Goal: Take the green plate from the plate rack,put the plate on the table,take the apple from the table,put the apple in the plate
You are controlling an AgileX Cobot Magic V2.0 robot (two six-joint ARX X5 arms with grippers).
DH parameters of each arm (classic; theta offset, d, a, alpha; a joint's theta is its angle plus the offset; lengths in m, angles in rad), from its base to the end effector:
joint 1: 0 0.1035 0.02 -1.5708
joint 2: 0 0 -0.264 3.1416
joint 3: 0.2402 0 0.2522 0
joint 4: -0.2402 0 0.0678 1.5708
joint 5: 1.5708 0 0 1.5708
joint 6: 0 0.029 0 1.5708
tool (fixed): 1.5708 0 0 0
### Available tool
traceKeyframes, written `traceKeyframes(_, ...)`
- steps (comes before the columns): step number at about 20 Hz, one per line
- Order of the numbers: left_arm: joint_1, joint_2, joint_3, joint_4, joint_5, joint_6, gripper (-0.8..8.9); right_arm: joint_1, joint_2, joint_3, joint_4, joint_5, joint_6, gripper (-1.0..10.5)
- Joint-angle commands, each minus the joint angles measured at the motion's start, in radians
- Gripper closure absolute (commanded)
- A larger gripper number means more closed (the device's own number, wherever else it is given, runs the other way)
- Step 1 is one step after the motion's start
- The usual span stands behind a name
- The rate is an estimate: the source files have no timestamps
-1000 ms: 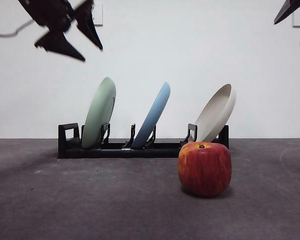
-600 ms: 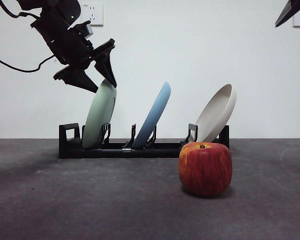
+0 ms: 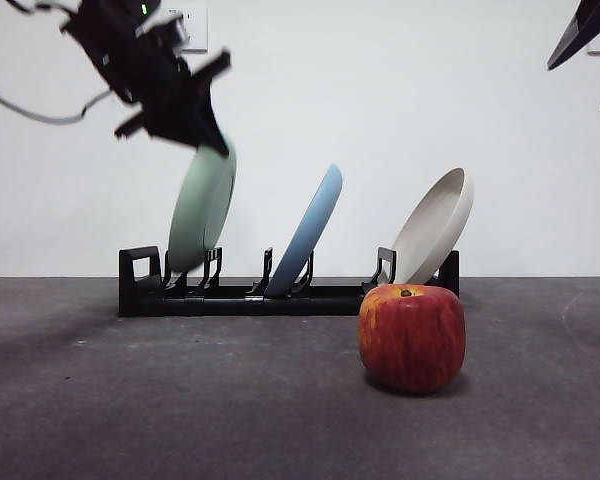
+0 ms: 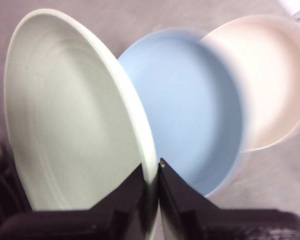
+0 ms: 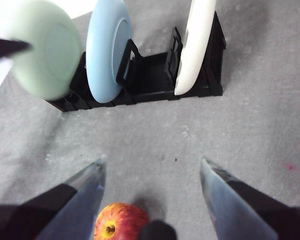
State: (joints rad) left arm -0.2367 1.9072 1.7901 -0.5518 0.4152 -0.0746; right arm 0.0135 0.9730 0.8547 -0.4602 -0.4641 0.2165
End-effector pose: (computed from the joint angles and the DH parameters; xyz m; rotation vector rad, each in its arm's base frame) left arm 0.4167 -0.1125 0.3252 -0.1299 0.7011 -0.6017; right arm 0.2000 0.0157 0.3011 0.3371 0.6186 0.4016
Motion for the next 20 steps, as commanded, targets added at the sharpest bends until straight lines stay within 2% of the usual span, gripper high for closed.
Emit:
traceKeyframes(1,-0.003,-0.069,0.035,0.005,0.051,0.023,8.22,0.003,0.012,0.005,0.005,0.003,-0.006,6.3)
traceKeyframes(4,-0.019,-0.165,0.038,-0.079,0.142,0.024,8.22,0.001,0.017,0.005,0.018,0.006,-0.01,6.3)
traceKeyframes(5,-0.026,-0.194,0.038,-0.128,0.143,0.03,8.22,0.001,0.017,0.005,0.018,0.019,-0.01,6.3)
traceKeyframes(8,-0.065,-0.293,0.038,-0.341,0.101,0.115,8.22,0.0,0.017,0.005,0.018,0.054,-0.033,6.3)
traceKeyframes(11,-0.148,-0.372,0.038,-0.5,-0.063,0.186,8.22,0.0,0.017,0.004,0.018,0.054,-0.05,6.3)
traceKeyframes(14,-0.284,-0.407,0.037,-0.607,-0.245,0.209,8.22,0.0,0.017,0.004,0.018,0.051,-0.05,6.3)
traceKeyframes(17,-0.444,-0.407,0.023,-0.681,-0.461,0.202,8.22,0.0,0.017,0.005,0.017,0.052,-0.05,6.3)
traceKeyframes(20,-0.583,-0.407,-0.047,-0.676,-0.64,0.135,8.22,0.0,0.017,0.005,0.018,0.052,-0.05,6.3)
